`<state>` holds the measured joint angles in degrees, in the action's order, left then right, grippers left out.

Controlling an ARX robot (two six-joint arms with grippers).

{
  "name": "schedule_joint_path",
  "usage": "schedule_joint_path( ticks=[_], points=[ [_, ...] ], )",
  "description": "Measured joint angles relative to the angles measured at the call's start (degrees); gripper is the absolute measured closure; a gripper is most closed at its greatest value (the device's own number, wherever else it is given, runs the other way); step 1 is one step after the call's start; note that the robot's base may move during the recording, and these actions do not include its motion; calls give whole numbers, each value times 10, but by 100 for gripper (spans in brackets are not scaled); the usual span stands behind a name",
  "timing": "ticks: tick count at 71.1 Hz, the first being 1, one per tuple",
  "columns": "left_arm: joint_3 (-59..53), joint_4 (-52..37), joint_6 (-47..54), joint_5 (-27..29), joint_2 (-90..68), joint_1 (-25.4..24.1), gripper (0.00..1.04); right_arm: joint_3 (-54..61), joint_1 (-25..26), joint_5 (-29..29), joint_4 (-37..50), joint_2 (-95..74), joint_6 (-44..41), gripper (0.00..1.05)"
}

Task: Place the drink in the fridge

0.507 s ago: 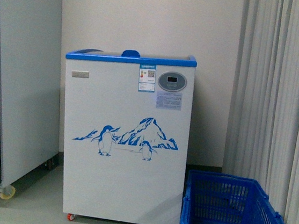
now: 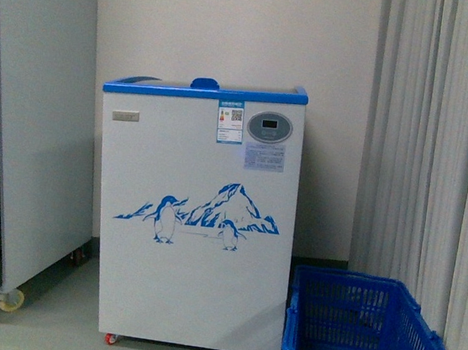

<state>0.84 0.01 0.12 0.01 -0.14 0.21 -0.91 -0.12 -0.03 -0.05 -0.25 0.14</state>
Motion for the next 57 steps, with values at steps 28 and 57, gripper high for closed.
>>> schedule_joint_path(
  ticks=[28, 57],
  points=[
    [0, 0, 0, 0, 0, 0, 8, 0, 0, 0, 0, 0, 0, 8],
    [0, 0, 0, 0, 0, 0, 8, 0, 0, 0, 0, 0, 0, 8]
  ],
)
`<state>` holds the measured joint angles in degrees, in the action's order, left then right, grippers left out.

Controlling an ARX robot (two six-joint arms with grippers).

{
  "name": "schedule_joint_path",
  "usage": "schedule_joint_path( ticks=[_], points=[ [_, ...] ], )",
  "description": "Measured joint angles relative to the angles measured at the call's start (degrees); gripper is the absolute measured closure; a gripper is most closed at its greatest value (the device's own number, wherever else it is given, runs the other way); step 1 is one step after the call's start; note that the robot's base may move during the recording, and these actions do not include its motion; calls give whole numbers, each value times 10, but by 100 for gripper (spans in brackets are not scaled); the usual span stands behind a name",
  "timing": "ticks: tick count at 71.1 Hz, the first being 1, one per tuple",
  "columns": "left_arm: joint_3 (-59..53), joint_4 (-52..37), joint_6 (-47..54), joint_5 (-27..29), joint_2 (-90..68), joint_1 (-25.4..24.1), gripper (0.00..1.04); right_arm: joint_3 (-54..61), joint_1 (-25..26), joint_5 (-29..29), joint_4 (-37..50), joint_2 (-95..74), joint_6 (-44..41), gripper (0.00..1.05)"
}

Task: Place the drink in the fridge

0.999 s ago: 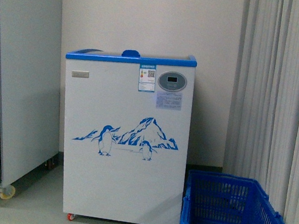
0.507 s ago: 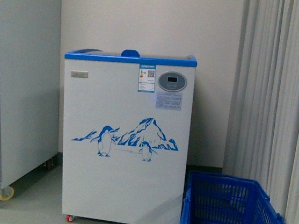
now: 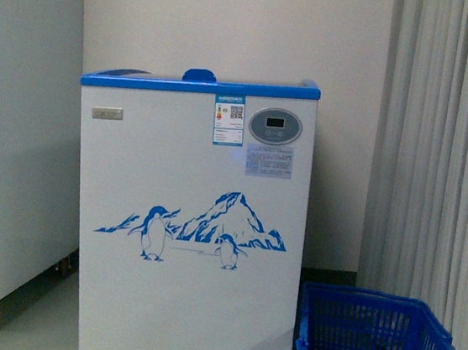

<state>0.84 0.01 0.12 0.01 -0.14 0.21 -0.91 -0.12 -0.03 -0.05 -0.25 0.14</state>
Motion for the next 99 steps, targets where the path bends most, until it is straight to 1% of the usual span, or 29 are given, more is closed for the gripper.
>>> schedule_joint_path(
  ticks=[91, 92, 96, 98, 99],
  points=[
    [0, 0, 0, 0, 0, 0, 8, 0, 0, 1, 0, 0, 0, 8],
    [0, 0, 0, 0, 0, 0, 8, 0, 0, 4, -1, -1, 2, 8],
    [0, 0, 0, 0, 0, 0, 8, -42, -5, 81, -99, -69, 41, 8],
    [0, 0, 0, 0, 0, 0, 8, -63, 11, 104, -126, -127, 57, 8],
    [0, 0, 0, 0, 0, 0, 8, -67, 19, 108, -127, -148, 63, 8]
  ],
)
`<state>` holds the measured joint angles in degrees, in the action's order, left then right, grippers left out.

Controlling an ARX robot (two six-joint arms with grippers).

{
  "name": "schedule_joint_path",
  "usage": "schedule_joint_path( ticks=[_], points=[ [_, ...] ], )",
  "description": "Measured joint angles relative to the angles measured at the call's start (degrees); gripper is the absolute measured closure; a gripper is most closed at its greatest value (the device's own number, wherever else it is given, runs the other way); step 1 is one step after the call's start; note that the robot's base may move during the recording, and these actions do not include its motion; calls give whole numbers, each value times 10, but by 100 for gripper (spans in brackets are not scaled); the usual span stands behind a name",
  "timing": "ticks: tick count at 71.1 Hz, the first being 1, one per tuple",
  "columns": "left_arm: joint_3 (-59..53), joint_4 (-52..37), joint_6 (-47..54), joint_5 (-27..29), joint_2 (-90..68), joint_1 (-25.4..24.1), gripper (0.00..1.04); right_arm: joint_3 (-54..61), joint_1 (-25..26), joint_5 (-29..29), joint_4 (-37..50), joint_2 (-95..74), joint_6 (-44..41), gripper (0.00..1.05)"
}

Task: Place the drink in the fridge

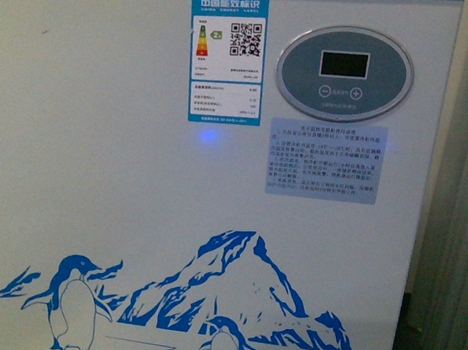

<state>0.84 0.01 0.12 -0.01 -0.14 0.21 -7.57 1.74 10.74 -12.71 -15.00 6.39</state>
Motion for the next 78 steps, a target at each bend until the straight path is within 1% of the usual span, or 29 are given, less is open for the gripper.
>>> schedule_joint_path(
  ticks=[4, 7, 11, 17, 24, 26, 33, 39, 47, 63, 70, 78],
  points=[
    [0, 0, 0, 0, 0, 0, 8, -10, 35, -6, 33, -104, 5, 8],
    [0, 0, 0, 0, 0, 0, 8, -13, 53, -11, 81, -185, 0, 8],
    [0, 0, 0, 0, 0, 0, 8, -20, 69, -11, 170, -306, -20, 8],
    [0, 0, 0, 0, 0, 0, 8, -57, 80, -17, 307, -501, -74, 8],
    [0, 0, 0, 0, 0, 0, 8, -109, 87, -30, 410, -701, -155, 8],
    [0, 0, 0, 0, 0, 0, 8, -121, 91, -34, 426, -749, -177, 8],
    [0, 0, 0, 0, 0, 0, 8, -170, 105, -41, 455, -892, -241, 8],
    [0, 0, 0, 0, 0, 0, 8, -223, 111, -44, 459, -993, -290, 8],
    [0, 0, 0, 0, 0, 0, 8, -292, 110, -63, 453, -1098, -323, 8],
    [0, 0, 0, 0, 0, 0, 8, -420, 108, -74, 456, -1298, -344, 8],
    [0, 0, 0, 0, 0, 0, 8, -464, 108, -87, 442, -1361, -342, 8],
    [0, 0, 0, 0, 0, 0, 8, -498, 106, -89, 435, -1411, -342, 8]
  ],
)
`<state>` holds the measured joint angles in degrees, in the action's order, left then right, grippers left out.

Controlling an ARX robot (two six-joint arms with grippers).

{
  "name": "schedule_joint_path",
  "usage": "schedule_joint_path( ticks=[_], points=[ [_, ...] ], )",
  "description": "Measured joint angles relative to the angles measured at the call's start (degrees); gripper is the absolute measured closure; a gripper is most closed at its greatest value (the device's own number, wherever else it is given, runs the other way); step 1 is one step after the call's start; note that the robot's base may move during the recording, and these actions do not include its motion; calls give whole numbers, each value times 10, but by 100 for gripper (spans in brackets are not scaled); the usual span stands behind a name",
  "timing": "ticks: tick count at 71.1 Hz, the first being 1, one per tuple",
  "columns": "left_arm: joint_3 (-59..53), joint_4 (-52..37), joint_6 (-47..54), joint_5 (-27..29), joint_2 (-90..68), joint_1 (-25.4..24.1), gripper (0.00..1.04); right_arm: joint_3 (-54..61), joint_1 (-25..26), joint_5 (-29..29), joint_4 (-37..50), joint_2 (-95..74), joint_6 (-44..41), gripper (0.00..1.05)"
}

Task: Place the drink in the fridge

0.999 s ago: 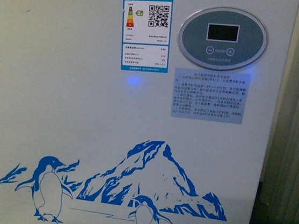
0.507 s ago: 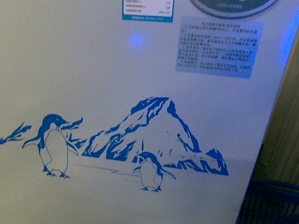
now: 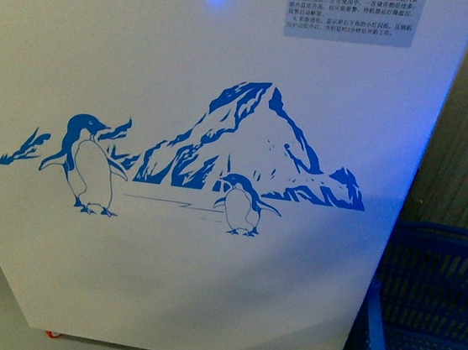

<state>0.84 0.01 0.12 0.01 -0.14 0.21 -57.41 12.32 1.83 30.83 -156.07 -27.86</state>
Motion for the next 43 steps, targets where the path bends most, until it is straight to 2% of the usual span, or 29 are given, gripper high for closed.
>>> schedule_joint_path(
  ticks=[26, 43],
  points=[
    [0, 0, 0, 0, 0, 0, 8, -89, 11, 3, -3, -100, 0, 8],
    [0, 0, 0, 0, 0, 0, 8, -102, 15, -9, -6, -135, 0, 8]
  ],
)
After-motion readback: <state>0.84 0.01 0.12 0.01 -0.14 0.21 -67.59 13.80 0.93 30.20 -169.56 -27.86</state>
